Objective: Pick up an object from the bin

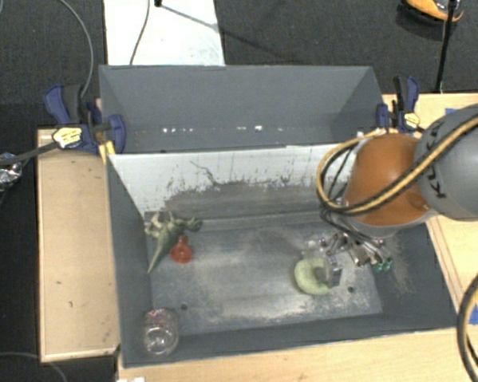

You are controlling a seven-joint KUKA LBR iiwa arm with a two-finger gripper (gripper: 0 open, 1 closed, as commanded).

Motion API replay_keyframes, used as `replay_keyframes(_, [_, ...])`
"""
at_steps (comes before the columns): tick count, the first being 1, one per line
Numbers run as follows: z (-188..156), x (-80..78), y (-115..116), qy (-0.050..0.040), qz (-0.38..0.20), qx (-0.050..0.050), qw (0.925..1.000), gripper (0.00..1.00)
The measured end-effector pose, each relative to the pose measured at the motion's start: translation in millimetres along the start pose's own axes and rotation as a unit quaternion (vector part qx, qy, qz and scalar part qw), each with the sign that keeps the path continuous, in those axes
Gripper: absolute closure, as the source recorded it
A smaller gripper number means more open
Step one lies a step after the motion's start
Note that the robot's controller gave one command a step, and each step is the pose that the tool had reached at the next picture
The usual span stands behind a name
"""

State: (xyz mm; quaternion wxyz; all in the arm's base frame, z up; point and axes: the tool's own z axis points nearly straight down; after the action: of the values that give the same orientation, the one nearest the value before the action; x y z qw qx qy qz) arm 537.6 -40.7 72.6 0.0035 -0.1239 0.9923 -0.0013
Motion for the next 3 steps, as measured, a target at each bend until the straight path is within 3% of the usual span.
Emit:
replay_keyframes(1, [0,0.0,0,0.0,0.0,0.0,1.0,1.0])
replay_keyframes(2, [-70,-3.4,-5,-0.001,0.007,0.0,1.0,1.0])
replay_keyframes(3, [-70,-3.4,-5,-0.0009,0.007,0.0,1.0,1.0])
